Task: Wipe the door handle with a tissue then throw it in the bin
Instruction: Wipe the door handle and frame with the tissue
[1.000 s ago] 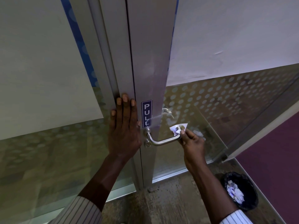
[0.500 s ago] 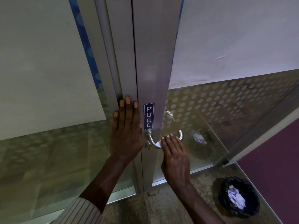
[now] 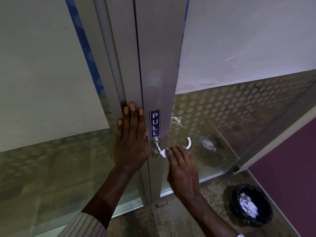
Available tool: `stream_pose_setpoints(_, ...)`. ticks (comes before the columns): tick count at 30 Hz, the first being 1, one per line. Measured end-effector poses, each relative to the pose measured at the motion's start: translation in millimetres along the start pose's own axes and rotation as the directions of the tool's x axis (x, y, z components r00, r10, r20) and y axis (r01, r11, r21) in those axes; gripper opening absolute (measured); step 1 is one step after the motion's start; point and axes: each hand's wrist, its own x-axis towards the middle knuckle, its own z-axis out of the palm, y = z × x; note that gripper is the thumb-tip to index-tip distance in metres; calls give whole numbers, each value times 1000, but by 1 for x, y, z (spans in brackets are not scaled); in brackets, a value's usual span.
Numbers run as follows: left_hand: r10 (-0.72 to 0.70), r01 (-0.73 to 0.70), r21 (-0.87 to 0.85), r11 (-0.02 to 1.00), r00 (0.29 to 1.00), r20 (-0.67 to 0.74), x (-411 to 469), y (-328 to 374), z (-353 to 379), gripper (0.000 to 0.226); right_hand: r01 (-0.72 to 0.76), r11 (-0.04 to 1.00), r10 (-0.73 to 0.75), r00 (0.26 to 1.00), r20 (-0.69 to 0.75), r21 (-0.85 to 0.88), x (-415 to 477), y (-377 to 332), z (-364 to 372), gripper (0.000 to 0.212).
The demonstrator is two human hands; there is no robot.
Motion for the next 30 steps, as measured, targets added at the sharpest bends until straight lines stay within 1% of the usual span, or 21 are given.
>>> stream_pose_setpoints(3,5,-5,-4,1000,1000,-6,1,1,-2,99,-122,992,123,992,-28,38,3,28,-4,48)
stream_pose_setpoints(7,7,-7,-16,1000,1000,-14,2,2,-2,96,-164,965,185,979,-89,206,10,37,-2,44)
stream_pose_setpoints(9,11,-12,-28,1000,1000,-16,2,2,-2,88,-259,912,302,949,-91,319,16,35,0,41)
stream_pose_setpoints(10,17,-18,-37,999,1000,-17,2,2,-2,81,-334,856,390,918,-72,394,20,35,0,39)
stream_pose_setpoints(11,21,-21,-47,999,1000,-16,2,2,-2,75,-418,775,490,871,-32,475,24,36,-1,33)
stream_pose_setpoints(12,21,-21,-57,998,1000,-14,3,3,-2,71,-496,653,583,811,39,572,30,38,0,28)
stream_pose_setpoints(13,20,-21,-63,998,1000,-14,3,3,-3,70,-550,468,660,738,140,692,36,41,1,25)
stream_pose_setpoints(14,20,-21,-65,998,1000,-14,3,3,-3,70,-554,223,707,658,258,802,43,44,2,25)
stream_pose_setpoints(15,20,-21,-64,998,1000,-16,3,3,-3,70,-517,-50,713,581,392,855,49,45,0,25)
stream_pose_setpoints(16,19,-20,-59,998,1000,-19,2,3,-2,70,-474,-273,679,521,517,837,52,46,-1,27)
stream_pose_setpoints(17,17,-18,-56,998,1000,-19,2,3,-2,70,-455,-410,620,496,608,790,53,47,-2,30)
stream_pose_setpoints(18,15,-16,-59,998,1000,-19,2,3,-1,70,-451,-495,549,501,669,743,51,47,-3,33)
stream_pose_setpoints(20,15,-16,-60,998,1000,-24,1,2,-1,72,-417,-627,434,513,740,658,42,45,-3,35)
stream_pose_setpoints(21,11,-13,-53,998,1000,-26,1,2,-1,75,-376,-702,394,503,770,605,37,44,-1,35)
stream_pose_setpoints(22,6,-8,-47,999,1000,-24,1,2,-1,81,-330,-760,362,501,786,560,32,41,1,36)
stream_pose_setpoints(23,5,-6,-41,999,1000,-21,1,2,0,87,-289,-793,345,511,787,536,27,38,3,37)
stream_pose_setpoints(26,5,-5,-27,1000,1000,-16,0,1,1,92,-215,-835,327,547,771,507,18,25,6,44)
stream_pose_setpoints(28,2,-2,-30,1000,1000,-11,-1,0,1,91,-215,-833,328,551,768,510,15,17,7,40)
stream_pose_setpoints(30,-1,1,-25,1000,1000,-7,-1,1,2,90,-226,-835,325,534,780,503,12,7,9,35)
